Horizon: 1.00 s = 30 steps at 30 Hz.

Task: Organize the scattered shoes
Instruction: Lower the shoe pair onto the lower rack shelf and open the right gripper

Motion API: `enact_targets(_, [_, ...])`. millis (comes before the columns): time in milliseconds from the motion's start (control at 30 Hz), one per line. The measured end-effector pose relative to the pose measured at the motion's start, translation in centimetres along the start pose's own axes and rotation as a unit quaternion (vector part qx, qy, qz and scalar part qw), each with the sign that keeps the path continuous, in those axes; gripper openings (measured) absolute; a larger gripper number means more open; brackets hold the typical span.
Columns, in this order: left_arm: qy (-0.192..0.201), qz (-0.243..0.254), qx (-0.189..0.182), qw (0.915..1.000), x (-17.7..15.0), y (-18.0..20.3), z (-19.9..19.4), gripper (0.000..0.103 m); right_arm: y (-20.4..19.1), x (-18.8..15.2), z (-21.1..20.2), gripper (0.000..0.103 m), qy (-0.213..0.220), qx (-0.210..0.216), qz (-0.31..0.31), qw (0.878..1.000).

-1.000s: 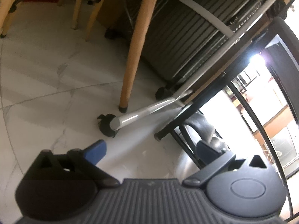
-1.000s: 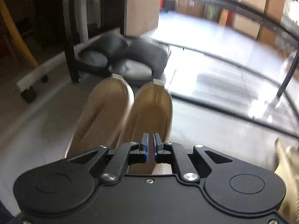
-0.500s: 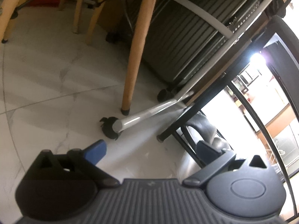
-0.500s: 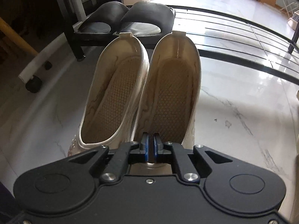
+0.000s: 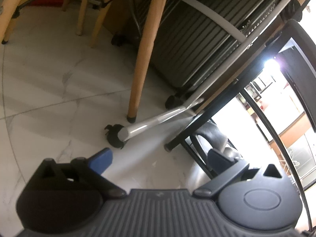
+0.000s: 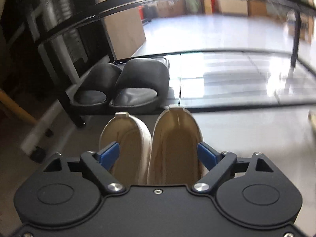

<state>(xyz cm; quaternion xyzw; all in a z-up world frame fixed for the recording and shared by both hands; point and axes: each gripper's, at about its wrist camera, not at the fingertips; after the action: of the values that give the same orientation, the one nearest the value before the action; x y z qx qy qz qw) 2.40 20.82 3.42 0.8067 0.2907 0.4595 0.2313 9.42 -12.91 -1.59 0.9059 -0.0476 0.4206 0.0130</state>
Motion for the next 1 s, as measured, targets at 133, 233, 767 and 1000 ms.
enact_targets(133, [0.0, 0.002, -0.001, 1.0, 0.0, 0.1, 0.2, 0.102, -2.2, 0.0, 1.5, 0.084, 0.016, -0.023, -0.063, 0.998])
enact_targets(233, [0.001, 0.002, -0.001, 1.0, 0.0, 0.1, 0.3, 0.102, -3.4, 0.1, 2.8, 0.075, 0.022, -0.028, -0.088, 0.995])
enact_targets(767, [0.003, 0.013, 0.006, 0.9999, -0.2, 0.5, 1.0, 0.102, -4.0, 0.2, 4.3, 0.01, 0.008, -0.045, -0.1, 0.994])
enact_targets(1000, [0.001, 0.017, 0.008, 0.9998, -0.2, 0.6, 1.0, 0.102, -3.9, 0.5, 2.9, 0.01, 0.013, -0.041, -0.091, 0.995])
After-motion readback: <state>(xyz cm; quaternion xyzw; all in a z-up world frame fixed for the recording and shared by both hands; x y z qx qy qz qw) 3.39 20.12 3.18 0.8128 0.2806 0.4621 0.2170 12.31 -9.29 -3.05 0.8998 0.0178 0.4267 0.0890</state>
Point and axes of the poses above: each gripper's, at about its wrist camera, not at the fingertips, and z roughly the way its jaws point, y to its right, x to its top, and after that the axes turned 7 degrees about -x, right-handed
